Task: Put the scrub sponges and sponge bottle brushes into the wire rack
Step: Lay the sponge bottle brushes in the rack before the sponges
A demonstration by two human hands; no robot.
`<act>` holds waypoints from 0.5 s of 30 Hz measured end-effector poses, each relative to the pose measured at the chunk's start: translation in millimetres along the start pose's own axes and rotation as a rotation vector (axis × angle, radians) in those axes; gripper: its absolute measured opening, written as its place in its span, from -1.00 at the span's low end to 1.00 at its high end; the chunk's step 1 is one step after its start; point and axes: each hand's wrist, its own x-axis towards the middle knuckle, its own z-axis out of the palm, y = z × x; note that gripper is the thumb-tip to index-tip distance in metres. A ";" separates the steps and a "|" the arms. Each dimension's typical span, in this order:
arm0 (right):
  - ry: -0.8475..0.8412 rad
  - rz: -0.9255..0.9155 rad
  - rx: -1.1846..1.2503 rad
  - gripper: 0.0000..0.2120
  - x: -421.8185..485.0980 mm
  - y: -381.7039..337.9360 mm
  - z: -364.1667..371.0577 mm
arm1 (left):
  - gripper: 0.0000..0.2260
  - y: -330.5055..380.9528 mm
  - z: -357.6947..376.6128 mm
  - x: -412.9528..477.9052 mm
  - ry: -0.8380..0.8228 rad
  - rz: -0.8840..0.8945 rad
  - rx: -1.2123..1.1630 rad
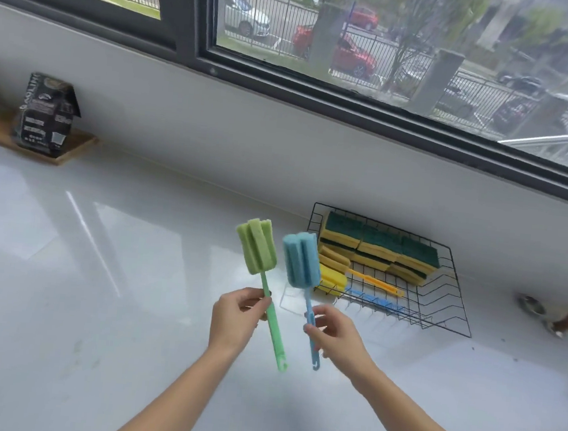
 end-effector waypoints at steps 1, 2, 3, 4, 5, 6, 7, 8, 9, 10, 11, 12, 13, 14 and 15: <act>0.047 -0.015 -0.047 -0.91 0.5 1.1 -17.9 | -0.89 5.6 13.4 0.5 -0.030 -0.022 -0.030; 0.093 -0.024 -0.099 -0.91 1.4 2.1 -35.9 | -0.92 10.5 27.8 1.2 -0.060 -0.052 -0.065; 0.134 -0.030 -0.159 -0.92 3.3 3.6 -53.7 | -0.94 14.9 43.3 2.1 -0.090 -0.087 -0.109; 0.171 -0.040 -0.222 -0.91 6.3 5.1 -71.5 | -0.94 19.5 59.7 2.9 -0.116 -0.126 -0.154; 0.206 -0.051 -0.284 -0.91 10.4 6.6 -89.3 | -0.95 24.2 76.6 3.4 -0.136 -0.167 -0.197; 0.238 -0.057 -0.342 -0.91 15.6 7.8 -106.4 | -0.96 28.8 93.9 3.7 -0.152 -0.211 -0.241; 0.265 -0.057 -0.399 -0.92 21.8 8.6 -122.6 | -0.96 33.0 111.5 4.2 -0.163 -0.257 -0.284; 0.287 -0.054 -0.456 -0.92 28.3 8.7 -137.6 | -0.97 37.2 129.5 4.8 -0.172 -0.303 -0.325; 0.300 -0.052 -0.506 -0.89 35.1 8.2 -151.2 | -0.97 41.2 147.7 5.6 -0.177 -0.351 -0.369; 0.310 -0.053 -0.545 -0.87 42.1 7.3 -163.5 | -0.96 45.8 165.4 6.5 -0.175 -0.400 -0.416; 0.322 -0.055 -0.577 -0.85 49.2 6.1 -174.5 | -0.93 50.8 182.7 8.1 -0.166 -0.446 -0.464; 0.332 -0.060 -0.606 -0.83 56.2 4.2 -184.3 | -0.89 55.6 199.6 10.9 -0.145 -0.487 -0.507; 0.334 -0.064 -0.635 -0.82 63.4 2.5 -193.2 | -0.86 60.1 216.0 14.0 -0.115 -0.522 -0.543; 0.326 -0.067 -0.667 -0.82 71.4 1.0 -201.1 | -0.84 64.3 231.7 17.6 -0.082 -0.551 -0.571; 0.311 -0.064 -0.703 -0.82 80.1 -0.3 -208.2 | -0.83 67.8 246.2 21.3 -0.045 -0.571 -0.589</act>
